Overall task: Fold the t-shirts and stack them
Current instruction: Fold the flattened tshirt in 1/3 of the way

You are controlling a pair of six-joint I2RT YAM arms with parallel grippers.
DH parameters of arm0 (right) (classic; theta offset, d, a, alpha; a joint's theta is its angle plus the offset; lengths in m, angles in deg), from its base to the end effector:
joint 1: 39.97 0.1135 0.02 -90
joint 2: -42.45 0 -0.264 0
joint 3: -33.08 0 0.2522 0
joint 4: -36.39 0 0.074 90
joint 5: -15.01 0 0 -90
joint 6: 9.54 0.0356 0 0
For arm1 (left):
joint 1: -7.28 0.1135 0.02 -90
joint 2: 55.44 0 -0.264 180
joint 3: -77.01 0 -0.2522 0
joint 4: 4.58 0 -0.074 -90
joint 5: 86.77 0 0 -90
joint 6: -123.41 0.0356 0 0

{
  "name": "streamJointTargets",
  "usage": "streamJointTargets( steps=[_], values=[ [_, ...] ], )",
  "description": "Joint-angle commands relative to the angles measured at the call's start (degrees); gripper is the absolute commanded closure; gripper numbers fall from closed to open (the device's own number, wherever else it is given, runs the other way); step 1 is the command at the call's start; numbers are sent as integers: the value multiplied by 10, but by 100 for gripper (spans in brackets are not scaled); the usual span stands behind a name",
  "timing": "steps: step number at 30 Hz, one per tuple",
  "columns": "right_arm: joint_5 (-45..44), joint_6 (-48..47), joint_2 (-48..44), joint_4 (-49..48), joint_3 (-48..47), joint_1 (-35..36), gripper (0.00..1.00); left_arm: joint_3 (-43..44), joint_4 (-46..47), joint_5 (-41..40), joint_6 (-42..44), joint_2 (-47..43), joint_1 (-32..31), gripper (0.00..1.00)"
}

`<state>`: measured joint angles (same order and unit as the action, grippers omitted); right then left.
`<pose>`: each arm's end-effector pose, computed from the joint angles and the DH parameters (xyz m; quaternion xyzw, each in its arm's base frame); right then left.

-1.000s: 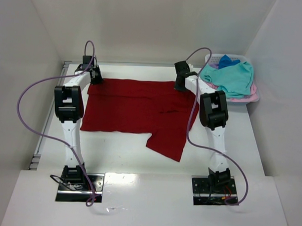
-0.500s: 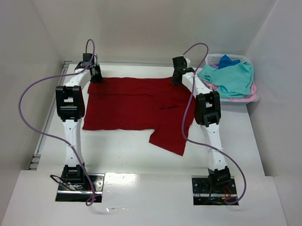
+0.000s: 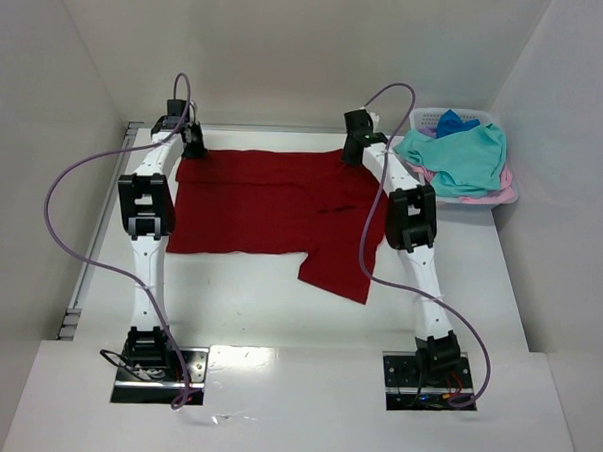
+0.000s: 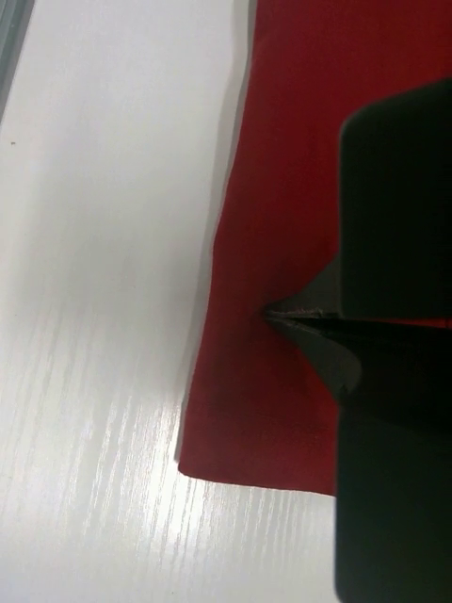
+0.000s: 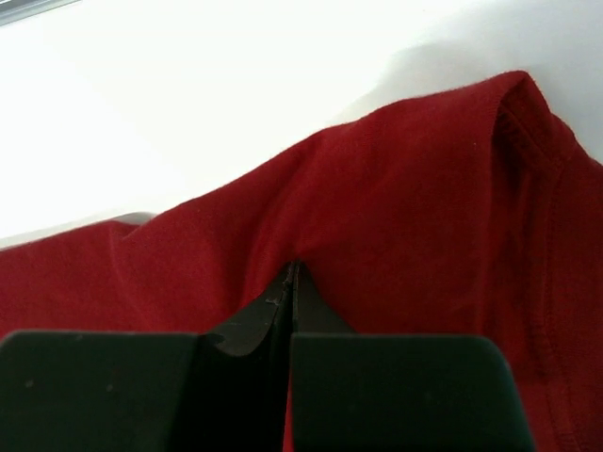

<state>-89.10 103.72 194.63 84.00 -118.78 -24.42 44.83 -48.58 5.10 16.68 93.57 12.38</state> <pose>0.5596 0.1467 0.1547 0.1063 0.9212 0.0102 0.3741 0.5735 0.0500 0.1665 -0.1689 0.9088 -0.0536 0.3776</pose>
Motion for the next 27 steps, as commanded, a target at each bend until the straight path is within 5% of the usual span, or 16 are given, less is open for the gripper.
streamJointTargets(
  steps=[1,5,7,9,12,13,16,27],
  values=[
    [3,-9,-22,21,13,-7,100,0,-25,-5,14,-9,-2,100],
    [28,-20,-112,-23,73,-7,98,-157,49,-19,19,-137,-7,97],
    [37,-25,-179,-49,113,-7,81,-215,98,-20,19,-227,-7,86],
    [60,-25,-227,-66,144,-7,53,-245,93,-20,19,-266,-7,64],
    [90,-27,-331,-106,227,-7,29,-259,70,-20,19,-322,-7,39],
    [96,-27,-356,-114,274,-7,16,-288,70,-20,19,-352,-7,22],
    [96,-14,-459,-137,379,-7,0,-350,70,-20,-3,-424,-7,3],
    [115,114,-736,-165,781,-24,0,-720,137,12,-87,-692,-2,0]
  ],
)
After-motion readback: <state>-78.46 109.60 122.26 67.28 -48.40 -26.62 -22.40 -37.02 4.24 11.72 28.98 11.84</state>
